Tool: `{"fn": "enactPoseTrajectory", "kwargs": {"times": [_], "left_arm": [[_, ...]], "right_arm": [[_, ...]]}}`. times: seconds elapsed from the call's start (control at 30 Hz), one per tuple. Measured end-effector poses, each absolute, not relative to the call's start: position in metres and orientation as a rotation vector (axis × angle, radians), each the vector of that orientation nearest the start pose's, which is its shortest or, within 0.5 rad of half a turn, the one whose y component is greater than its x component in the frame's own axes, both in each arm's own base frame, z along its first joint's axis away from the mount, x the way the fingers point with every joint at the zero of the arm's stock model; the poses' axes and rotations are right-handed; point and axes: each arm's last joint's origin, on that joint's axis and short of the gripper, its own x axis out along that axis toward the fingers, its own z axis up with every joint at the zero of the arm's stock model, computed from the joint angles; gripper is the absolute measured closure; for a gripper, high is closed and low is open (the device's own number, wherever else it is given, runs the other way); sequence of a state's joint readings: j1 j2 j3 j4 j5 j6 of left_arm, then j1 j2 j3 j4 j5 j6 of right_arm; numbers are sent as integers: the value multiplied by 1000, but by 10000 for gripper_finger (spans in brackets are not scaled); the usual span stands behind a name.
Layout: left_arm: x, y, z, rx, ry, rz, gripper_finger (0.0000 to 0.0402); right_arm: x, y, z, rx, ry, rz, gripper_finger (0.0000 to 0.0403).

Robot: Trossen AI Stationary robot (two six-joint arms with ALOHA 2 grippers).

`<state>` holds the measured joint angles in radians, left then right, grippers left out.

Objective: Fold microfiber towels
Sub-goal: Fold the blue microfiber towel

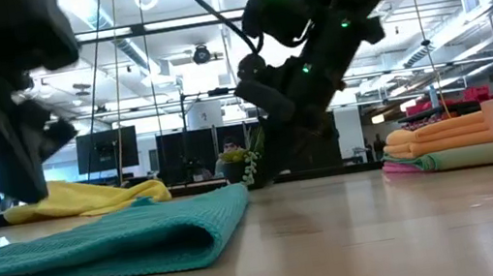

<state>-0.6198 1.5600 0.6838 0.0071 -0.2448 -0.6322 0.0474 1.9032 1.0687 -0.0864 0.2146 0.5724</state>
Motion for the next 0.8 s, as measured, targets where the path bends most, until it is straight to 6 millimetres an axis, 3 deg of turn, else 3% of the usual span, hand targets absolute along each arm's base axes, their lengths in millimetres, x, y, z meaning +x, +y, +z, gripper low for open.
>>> {"fn": "enactPoseTrajectory", "kwargs": {"times": [0.07,0.13,0.33,0.5,0.63,0.8], "left_arm": [[234,-158,154,-161,854,-76,396],[235,-154,164,-98,848,-24,394],[241,-122,168,93,885,99,395],[258,-80,152,103,994,142,393],[268,-53,147,41,1027,157,396],[267,-39,145,12,1072,152,396]], "right_arm": [[372,8,145,434,821,-384,403],[370,22,157,427,801,-334,403],[362,105,166,384,670,-265,403],[355,168,139,405,584,-211,403],[363,191,122,436,560,-225,403],[389,207,102,432,595,-181,403]]}}
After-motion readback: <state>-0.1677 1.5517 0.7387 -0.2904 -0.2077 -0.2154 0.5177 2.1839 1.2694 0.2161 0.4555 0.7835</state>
